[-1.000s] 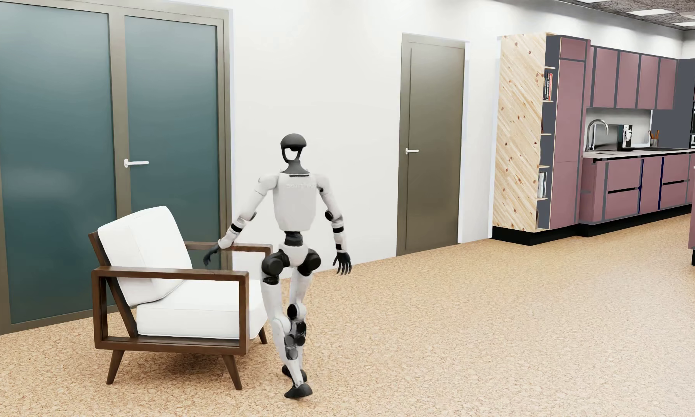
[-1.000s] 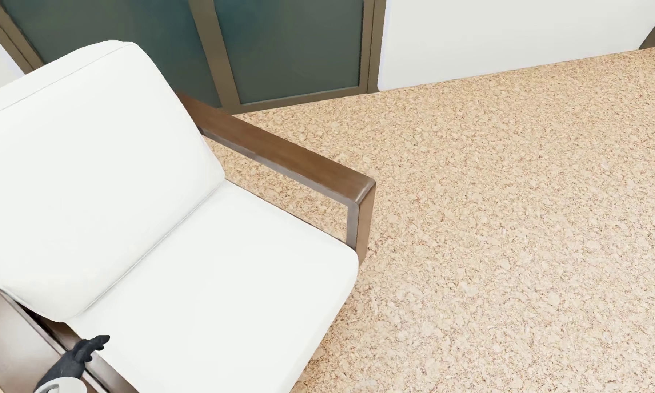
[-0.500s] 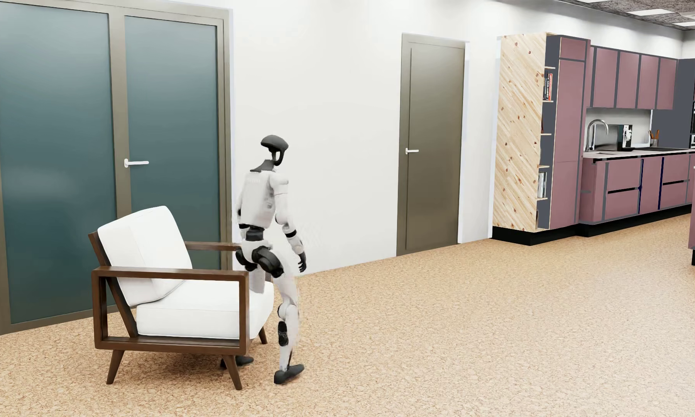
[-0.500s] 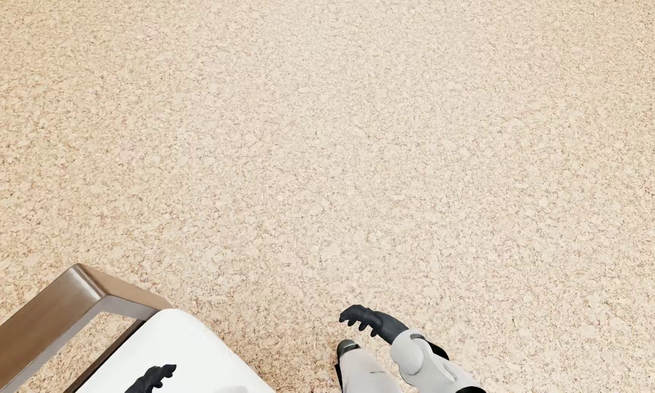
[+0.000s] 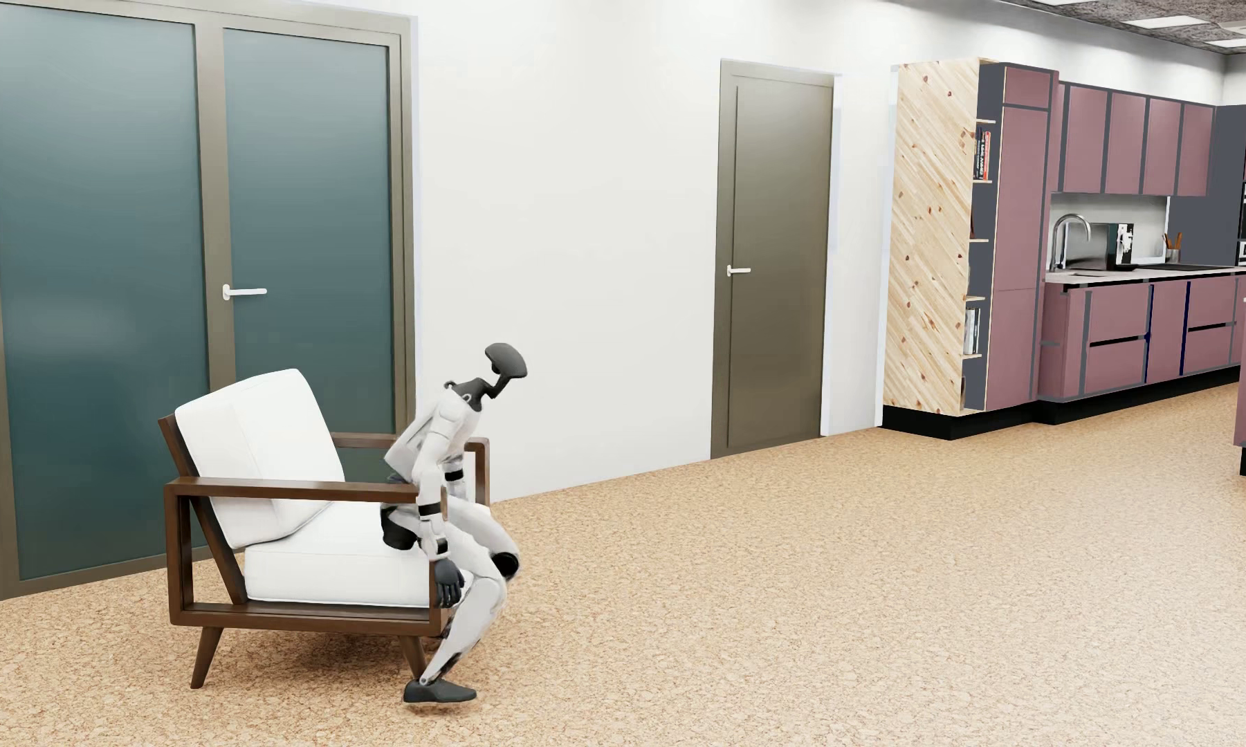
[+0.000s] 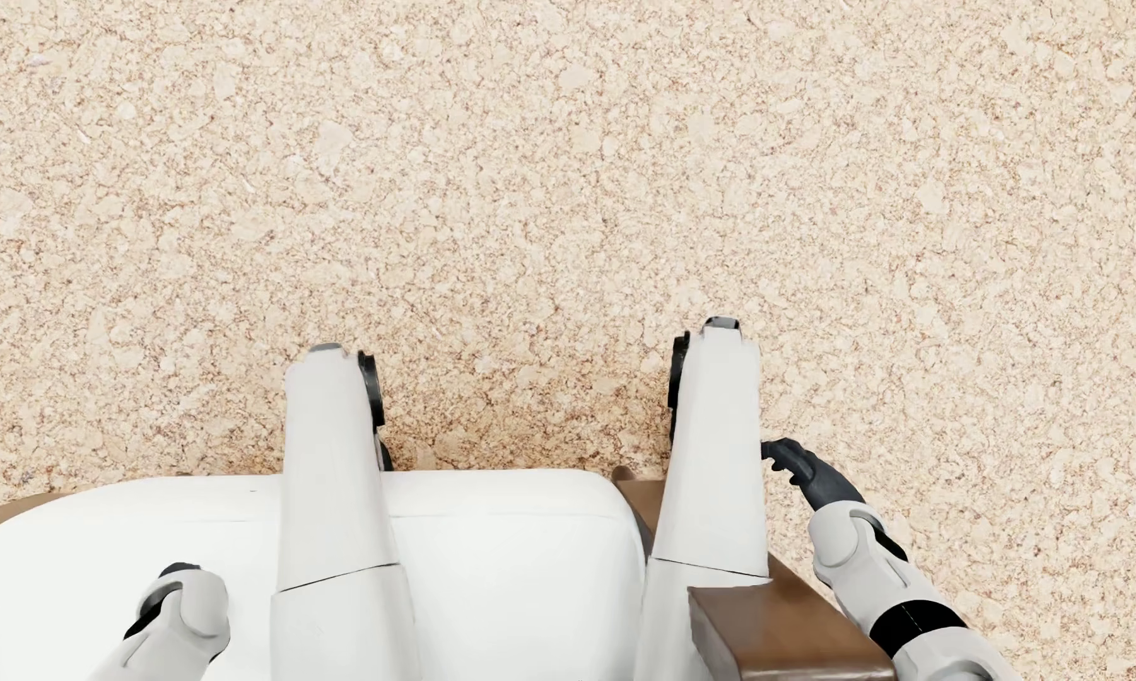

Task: Rest on the white chair

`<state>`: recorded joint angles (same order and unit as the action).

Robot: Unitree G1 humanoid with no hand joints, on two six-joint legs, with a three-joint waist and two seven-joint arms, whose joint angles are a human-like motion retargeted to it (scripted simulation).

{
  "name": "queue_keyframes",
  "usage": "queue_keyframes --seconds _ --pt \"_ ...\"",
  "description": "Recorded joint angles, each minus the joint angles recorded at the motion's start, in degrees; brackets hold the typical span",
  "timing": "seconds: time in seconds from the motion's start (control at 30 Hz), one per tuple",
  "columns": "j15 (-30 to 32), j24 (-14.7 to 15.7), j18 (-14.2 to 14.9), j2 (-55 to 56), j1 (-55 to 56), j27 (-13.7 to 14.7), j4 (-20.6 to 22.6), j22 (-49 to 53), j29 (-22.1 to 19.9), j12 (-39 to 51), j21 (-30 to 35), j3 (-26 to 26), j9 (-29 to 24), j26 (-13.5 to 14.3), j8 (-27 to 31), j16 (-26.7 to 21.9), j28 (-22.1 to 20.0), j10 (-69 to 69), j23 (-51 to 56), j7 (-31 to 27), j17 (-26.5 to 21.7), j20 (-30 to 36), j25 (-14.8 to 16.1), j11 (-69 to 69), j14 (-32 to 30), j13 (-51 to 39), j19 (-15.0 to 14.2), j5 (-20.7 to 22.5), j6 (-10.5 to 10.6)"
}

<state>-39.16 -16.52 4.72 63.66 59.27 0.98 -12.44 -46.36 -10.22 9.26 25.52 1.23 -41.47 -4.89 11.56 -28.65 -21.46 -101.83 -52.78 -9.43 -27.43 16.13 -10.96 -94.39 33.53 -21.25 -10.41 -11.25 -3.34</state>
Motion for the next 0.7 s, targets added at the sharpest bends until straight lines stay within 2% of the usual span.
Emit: queue_keyframes --seconds 0.03,0.07,0.1,0.13,0.2,0.23,0.27,0.3,0.33,0.37,0.4,0.43,0.47,0.5,0.53,0.57,0.6,0.63,0.67,0.7 --pt "0.05 -0.62 0.33 2.71 1.38 -0.75 0.26 0.28 1.11 0.88 -1.26 0.21 -0.99 -0.54 1.37 -0.23 -1.63 -2.74 1.19 -0.12 -0.36 0.48 -0.58 -3.51 0.17 -0.04 -0.06 0.09 -0.12" --pt "-0.09 2.22 1.54 4.20 2.31 0.21 0.64 0.77 0.75 1.36 -1.50 0.33 -1.87 0.35 2.87 -0.82 -3.15 -5.98 2.48 -1.31 -0.43 3.08 0.68 -6.53 1.94 0.70 -0.69 0.25 0.08" --pt "-0.34 1.11 3.07 4.04 2.12 0.41 0.11 0.64 0.79 2.62 -1.98 0.61 -3.20 -0.99 3.35 -1.48 -4.72 -7.94 2.93 -1.59 -0.16 2.84 0.21 -8.30 2.14 1.03 -1.04 0.06 0.22" --pt "0.26 1.10 3.16 3.36 0.94 1.05 -0.47 0.47 0.89 3.91 -1.88 0.77 -4.13 -1.18 3.33 -1.81 -2.48 -8.98 2.72 -1.60 0.87 2.06 0.33 -8.80 3.09 1.15 -1.50 0.04 0.14" --pt "1.25 1.93 3.83 0.84 -1.44 1.13 -2.41 -0.30 -0.45 5.12 -2.25 0.31 -5.02 -2.35 2.63 -0.89 -4.65 -9.74 0.91 -1.07 3.11 1.48 -0.08 -8.86 2.46 2.59 -2.47 -0.17 0.01" --pt "1.16 2.21 3.50 -0.40 -2.40 1.91 -2.16 -0.61 -1.38 4.99 -2.44 0.21 -4.85 -2.00 2.15 -0.78 -4.35 -10.43 1.81 -0.93 3.70 2.20 0.27 -9.49 2.83 4.27 -3.21 -1.11 0.13" --pt "0.43 1.15 3.14 -1.85 -3.63 1.45 -1.99 -0.90 1.12 4.58 -3.92 0.09 -4.39 -2.02 1.81 -0.63 -2.88 -10.92 0.93 -1.04 4.30 2.71 -1.74 -9.94 2.53 5.42 -3.19 -1.79 0.28" --pt "0.21 0.90 2.72 -3.11 -4.72 1.25 -1.69 -2.04 2.31 4.65 -4.29 0.07 -4.09 -1.98 1.62 -0.49 -3.20 -11.65 0.45 -1.13 5.13 3.52 -2.80 -10.71 2.57 6.41 -3.61 -2.03 0.23" --pt "-0.43 1.13 2.29 -4.49 -5.86 1.50 -1.58 -4.10 1.86 4.88 -3.96 0.01 -3.65 -1.21 1.10 0.13 -2.46 -12.27 -1.28 -1.27 6.23 4.43 -3.57 -11.25 3.12 7.29 -3.65 -2.40 0.38" --pt "-1.38 1.20 1.65 -6.44 -7.21 1.34 -1.60 -6.41 0.91 5.02 -3.71 -0.06 -3.55 -2.29 0.96 1.04 -3.08 -12.53 -3.16 -1.25 7.40 5.51 -3.49 -11.16 3.78 7.96 -4.37 -2.89 0.64" --pt "-1.90 2.54 1.71 -7.66 -8.23 0.12 -1.59 -8.16 -0.37 5.07 -3.40 -0.01 -3.09 -2.54 0.65 1.72 -3.82 -12.63 -5.27 -0.92 8.77 6.97 -3.29 -11.06 3.89 8.31 -4.34 -3.48 0.41" --pt "-2.30 3.09 1.41 -8.50 -8.61 3.03 -1.73 -11.21 -0.84 6.06 -3.76 -0.36 -2.51 -2.05 0.42 3.03 -3.21 -12.67 -7.23 -0.63 9.74 8.07 -1.89 -10.82 4.27 8.46 -4.61 -3.99 0.49" --pt "-2.66 3.71 1.46 -8.81 -8.69 1.81 -1.78 -12.52 -1.93 6.33 -5.15 -0.37 -1.81 -2.17 0.48 3.81 -2.71 -12.72 -9.41 -0.66 11.29 8.22 2.07 -10.89 4.54 7.95 -4.75 -4.31 0.71" --pt "-2.38 4.05 1.14 -9.37 -9.31 1.05 -1.52 -13.04 -4.44 6.33 -5.65 -0.17 -1.61 -2.22 0.64 4.34 -2.72 -12.49 -10.25 -0.25 11.97 8.22 3.35 -11.07 4.57 8.12 -6.70 -4.95 0.73" --pt "-2.76 4.50 1.25 -10.21 -9.67 0.40 -1.47 -13.60 -5.21 6.25 -5.90 -0.26 -1.41 -1.91 0.31 5.09 -2.64 -12.36 -10.64 -0.01 11.74 8.22 3.17 -10.89 3.82 8.23 -5.98 -5.06 0.94" --pt "-2.53 3.83 1.12 -10.63 -10.23 0.30 -1.27 -14.59 -5.09 6.22 -5.55 -0.22 -1.47 -3.64 0.45 5.48 -3.97 -12.14 -10.76 0.13 11.20 8.34 3.15 -11.04 3.61 7.96 -5.97 -5.01 0.89" --pt "-2.41 4.27 1.40 -11.51 -10.96 0.95 -1.06 -14.73 -5.28 6.04 -5.01 -0.39 -1.69 -3.53 0.39 5.98 -4.27 -12.32 -10.34 0.11 10.71 8.54 2.87 -11.04 3.72 8.16 -6.01 -4.91 1.02" --pt "-2.47 4.32 0.74 -12.13 -11.55 0.75 -0.68 -14.95 -5.49 5.72 -3.85 -0.48 -1.48 -3.47 0.26 6.09 -4.10 -12.16 -8.72 0.08 10.01 8.97 0.74 -10.99 3.82 8.88 -5.61 -4.79 0.98" --pt "-2.27 3.67 0.78 -12.62 -12.02 0.11 -0.25 -15.18 -3.46 5.38 -3.87 -0.71 -1.56 -3.61 0.33 6.55 -4.19 -12.20 -7.70 -0.16 9.90 9.06 -1.09 -11.04 3.86 9.17 -5.56 -4.61 0.83" --pt "-2.25 3.43 0.70 -12.97 -12.24 0.21 0.26 -15.63 -3.84 5.37 -3.83 -0.78 -1.73 -2.61 0.42 6.60 -3.84 -12.25 -8.05 -0.35 10.24 8.71 -2.04 -10.94 4.00 8.82 -5.40 -4.34 0.60"
